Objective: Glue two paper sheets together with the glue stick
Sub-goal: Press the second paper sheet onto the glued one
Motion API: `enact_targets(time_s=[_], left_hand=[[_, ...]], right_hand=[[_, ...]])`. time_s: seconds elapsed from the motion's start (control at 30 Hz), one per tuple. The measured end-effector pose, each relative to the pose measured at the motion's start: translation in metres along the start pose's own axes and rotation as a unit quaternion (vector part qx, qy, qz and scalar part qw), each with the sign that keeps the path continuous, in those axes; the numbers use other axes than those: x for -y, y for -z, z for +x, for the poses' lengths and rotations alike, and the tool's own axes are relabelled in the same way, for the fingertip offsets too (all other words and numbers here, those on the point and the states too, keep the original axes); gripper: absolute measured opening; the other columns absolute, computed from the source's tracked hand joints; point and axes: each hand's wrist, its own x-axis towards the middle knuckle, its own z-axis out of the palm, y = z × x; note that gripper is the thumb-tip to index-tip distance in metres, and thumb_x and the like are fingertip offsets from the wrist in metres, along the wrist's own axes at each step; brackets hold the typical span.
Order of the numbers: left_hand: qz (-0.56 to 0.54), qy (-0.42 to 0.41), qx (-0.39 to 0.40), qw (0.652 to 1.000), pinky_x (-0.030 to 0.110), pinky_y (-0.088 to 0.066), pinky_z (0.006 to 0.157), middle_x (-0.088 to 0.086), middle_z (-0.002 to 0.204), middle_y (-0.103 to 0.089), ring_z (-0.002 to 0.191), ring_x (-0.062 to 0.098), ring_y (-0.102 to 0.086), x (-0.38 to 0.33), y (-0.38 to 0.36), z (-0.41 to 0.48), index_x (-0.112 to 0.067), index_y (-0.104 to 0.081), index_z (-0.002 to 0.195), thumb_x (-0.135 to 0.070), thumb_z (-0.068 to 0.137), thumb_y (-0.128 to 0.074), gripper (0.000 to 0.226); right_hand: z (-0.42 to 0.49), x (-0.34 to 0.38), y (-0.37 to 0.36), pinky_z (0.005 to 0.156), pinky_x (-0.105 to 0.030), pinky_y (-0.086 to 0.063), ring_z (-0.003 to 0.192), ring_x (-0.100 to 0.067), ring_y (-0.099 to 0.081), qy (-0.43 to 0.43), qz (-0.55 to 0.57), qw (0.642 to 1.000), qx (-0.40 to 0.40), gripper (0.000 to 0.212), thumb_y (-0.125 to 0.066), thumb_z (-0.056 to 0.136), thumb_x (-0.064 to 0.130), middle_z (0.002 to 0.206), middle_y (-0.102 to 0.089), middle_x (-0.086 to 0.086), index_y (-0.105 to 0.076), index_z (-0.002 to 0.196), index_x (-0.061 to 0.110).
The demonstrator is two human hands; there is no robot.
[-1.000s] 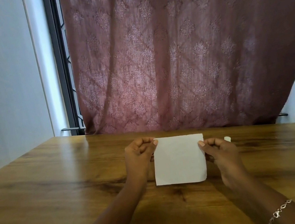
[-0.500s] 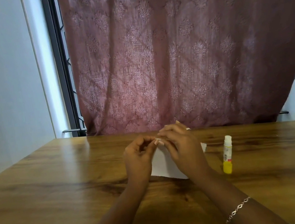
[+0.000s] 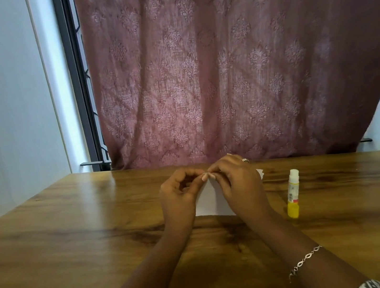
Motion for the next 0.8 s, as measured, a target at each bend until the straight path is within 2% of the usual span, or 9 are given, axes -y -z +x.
enact_targets(time_s=[0.17,0.27,0.33,0.47,0.53,0.6,0.67,0.73,0.8], left_hand=[[0.02,-0.01,0.024,0.999,0.008,-0.047,0.064,-0.022,0.07,-0.068,0.068,-0.003,-0.061,0.0,0.0,0.0,-0.027,-0.063,0.072,-0.003,0.078,-0.066,0.026],[0.015,-0.015,0.031,0.999,0.013,-0.048,0.065,-0.019,0.07,-0.067,0.068,0.001,-0.061,0.002,0.0,0.0,-0.025,-0.063,0.073,-0.012,0.078,-0.066,0.015],[0.006,-0.013,0.032,0.999,0.015,-0.049,0.066,-0.016,0.071,-0.067,0.069,0.004,-0.061,0.002,0.0,0.0,-0.024,-0.063,0.074,-0.018,0.077,-0.062,0.007],[0.004,-0.015,0.035,0.999,0.013,-0.048,0.066,-0.018,0.071,-0.066,0.068,0.001,-0.059,0.001,0.0,0.001,-0.024,-0.061,0.074,-0.016,0.078,-0.061,0.01],[0.008,-0.01,0.025,1.0,0.012,-0.047,0.065,-0.02,0.071,-0.066,0.069,-0.001,-0.059,0.001,0.0,0.002,-0.025,-0.06,0.073,-0.018,0.078,-0.06,0.009],[-0.001,0.001,0.011,1.0,0.01,-0.046,0.063,-0.022,0.07,-0.065,0.067,-0.003,-0.058,0.001,0.002,0.004,-0.025,-0.059,0.072,-0.013,0.081,-0.062,0.014],[-0.009,0.006,-0.003,1.0,0.008,-0.045,0.061,-0.021,0.067,-0.065,0.065,-0.006,-0.057,0.0,0.004,0.006,-0.023,-0.059,0.071,-0.002,0.084,-0.06,0.024],[-0.007,0.004,-0.011,1.0,0.007,-0.045,0.061,-0.014,0.066,-0.064,0.065,-0.007,-0.056,-0.002,0.005,0.006,-0.021,-0.058,0.071,0.002,0.083,-0.058,0.026],[-0.007,0.004,-0.014,1.0,0.007,-0.045,0.061,-0.01,0.068,-0.062,0.065,-0.007,-0.056,-0.004,0.005,0.007,-0.021,-0.058,0.071,0.002,0.083,-0.058,0.026]], right_hand=[[0.0,-0.003,-0.001,0.064,-0.026,-0.038,0.071,-0.02,-0.058,0.01,0.006,1.0,0.016,0.02,-0.052,0.08,0.022,0.073,-0.065,-0.008,-0.065,0.074,0.008],[-0.001,-0.003,-0.001,0.063,-0.027,-0.038,0.069,-0.018,-0.056,0.016,0.017,1.0,0.016,0.029,-0.044,0.08,0.027,0.071,-0.064,-0.007,-0.064,0.073,0.008],[-0.001,-0.002,0.0,0.063,-0.026,-0.037,0.069,-0.016,-0.054,0.018,0.018,0.999,0.02,0.029,-0.044,0.081,0.027,0.071,-0.063,-0.007,-0.064,0.073,0.008],[0.0,-0.002,0.001,0.065,-0.025,-0.036,0.07,-0.008,-0.049,0.027,0.019,0.999,0.019,0.027,-0.045,0.082,0.027,0.071,-0.064,-0.006,-0.064,0.074,0.009],[0.001,-0.003,0.002,0.068,-0.024,-0.037,0.073,-0.009,-0.052,0.023,0.022,0.999,0.021,0.028,-0.044,0.082,0.027,0.074,-0.065,-0.005,-0.065,0.076,0.01],[0.002,-0.006,0.004,0.069,-0.024,-0.037,0.075,-0.012,-0.055,0.015,0.023,0.999,0.017,0.028,-0.044,0.081,0.028,0.076,-0.066,-0.005,-0.065,0.077,0.01],[0.002,-0.01,0.008,0.066,-0.018,-0.035,0.075,-0.009,-0.053,0.002,0.022,1.0,0.013,0.027,-0.046,0.081,0.028,0.078,-0.067,-0.004,-0.066,0.076,0.01],[0.003,-0.015,0.011,0.066,-0.011,-0.032,0.075,-0.007,-0.051,-0.011,0.019,1.0,0.015,0.022,-0.051,0.081,0.023,0.079,-0.068,-0.006,-0.067,0.077,0.009],[0.003,-0.019,0.015,0.066,-0.01,-0.032,0.075,-0.011,-0.052,-0.021,0.016,1.0,0.016,0.018,-0.053,0.079,0.019,0.08,-0.068,-0.008,-0.067,0.077,0.007]])
